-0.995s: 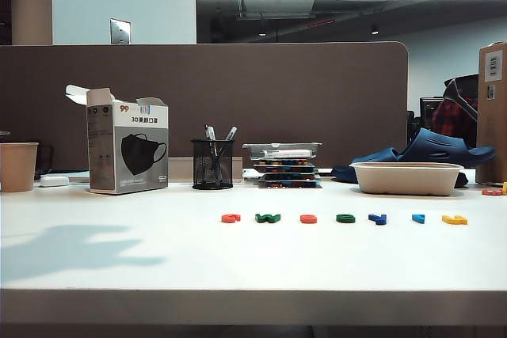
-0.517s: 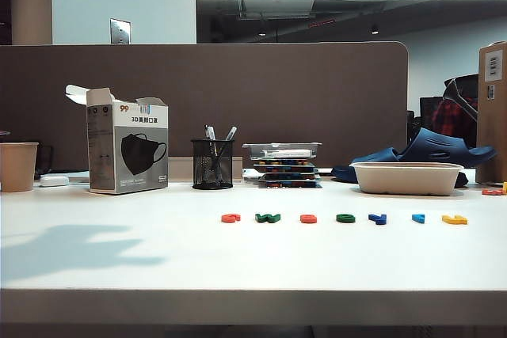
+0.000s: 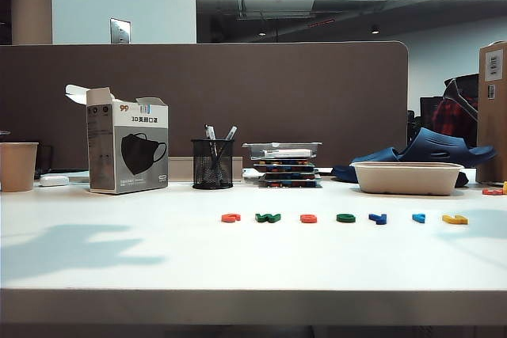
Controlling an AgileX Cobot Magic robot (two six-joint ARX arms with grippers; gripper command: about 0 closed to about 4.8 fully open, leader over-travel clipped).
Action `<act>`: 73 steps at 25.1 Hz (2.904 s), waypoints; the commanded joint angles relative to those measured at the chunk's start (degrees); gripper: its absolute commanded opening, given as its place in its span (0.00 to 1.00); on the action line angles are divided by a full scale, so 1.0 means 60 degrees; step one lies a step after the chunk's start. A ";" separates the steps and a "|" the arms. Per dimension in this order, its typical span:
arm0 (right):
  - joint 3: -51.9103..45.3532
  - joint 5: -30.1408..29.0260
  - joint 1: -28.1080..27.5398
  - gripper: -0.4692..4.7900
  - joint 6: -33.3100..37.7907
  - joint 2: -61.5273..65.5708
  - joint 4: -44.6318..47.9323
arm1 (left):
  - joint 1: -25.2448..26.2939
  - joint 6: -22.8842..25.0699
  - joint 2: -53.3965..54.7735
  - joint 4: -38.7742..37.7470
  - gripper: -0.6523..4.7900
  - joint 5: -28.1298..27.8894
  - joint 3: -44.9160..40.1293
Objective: Select the appropriate letters from the row of letter magnets placed on the table to arrange into the word "yes".
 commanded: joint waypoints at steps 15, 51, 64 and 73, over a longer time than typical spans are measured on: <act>0.0488 -0.0211 0.1351 0.09 -0.1814 0.3836 -0.0652 | -0.0004 -0.0025 -0.0018 0.0077 0.11 -0.0040 0.0033; 0.0488 0.2197 0.2200 0.39 -0.5249 0.6790 -0.0175 | 0.0000 -0.0025 -0.0018 0.0077 0.11 -0.0040 0.0033; 0.0488 0.2189 0.2200 0.39 -0.5461 0.7151 0.0393 | 0.0000 -0.0025 -0.0018 0.0077 0.11 -0.0040 0.0033; 0.0488 0.2182 0.2200 0.39 -0.5504 0.7388 0.0332 | 0.0000 -0.0025 -0.0018 0.0077 0.11 -0.0040 0.0033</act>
